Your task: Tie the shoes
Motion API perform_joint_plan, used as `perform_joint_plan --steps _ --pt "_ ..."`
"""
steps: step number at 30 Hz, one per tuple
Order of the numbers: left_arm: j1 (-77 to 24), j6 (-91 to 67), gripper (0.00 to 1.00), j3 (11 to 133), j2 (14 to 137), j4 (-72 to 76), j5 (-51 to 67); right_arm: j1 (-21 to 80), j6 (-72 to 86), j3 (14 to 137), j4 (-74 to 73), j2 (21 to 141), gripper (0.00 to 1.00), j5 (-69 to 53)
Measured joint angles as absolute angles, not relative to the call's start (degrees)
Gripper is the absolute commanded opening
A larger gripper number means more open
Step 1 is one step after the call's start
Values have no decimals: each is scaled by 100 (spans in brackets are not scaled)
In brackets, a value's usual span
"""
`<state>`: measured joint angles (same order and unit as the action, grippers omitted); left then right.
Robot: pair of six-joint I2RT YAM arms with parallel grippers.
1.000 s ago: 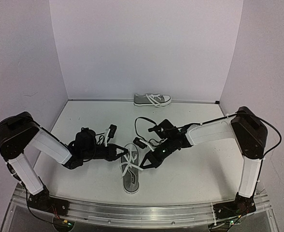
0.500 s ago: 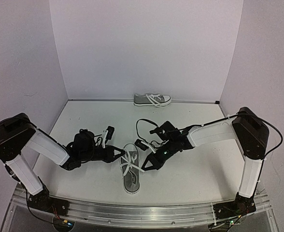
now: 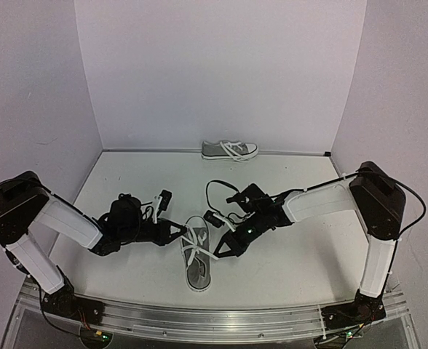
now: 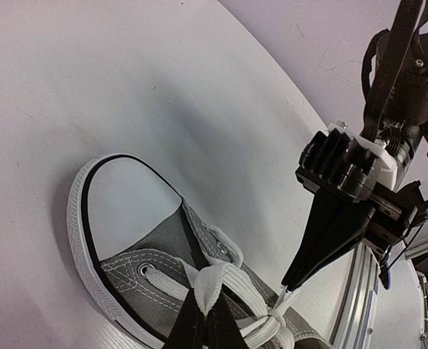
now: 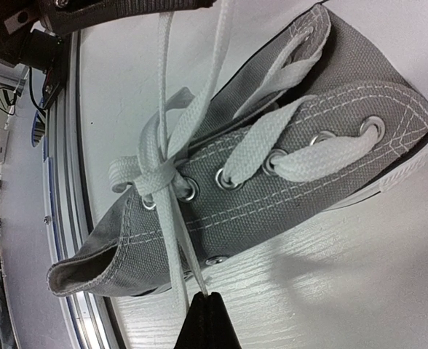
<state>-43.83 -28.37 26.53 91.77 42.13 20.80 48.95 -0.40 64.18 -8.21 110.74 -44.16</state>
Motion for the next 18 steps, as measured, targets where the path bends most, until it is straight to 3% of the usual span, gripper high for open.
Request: perform_joint_plan --steps 3,11,14,18 --pt "-4372 -2685 9 2688 9177 4029 2183 4895 -1 6422 -826 11074 0 -4419" --pt "-4335 -2150 46 2729 8706 3264 2359 4896 128 6545 -884 11074 0 -4421" --pt "-4321 -1923 52 2819 8379 2818 2331 4897 149 6581 -909 11074 0 -4421" --pt "-4275 -1610 53 3197 8112 2038 2138 4897 154 6602 -919 11075 0 -4420"
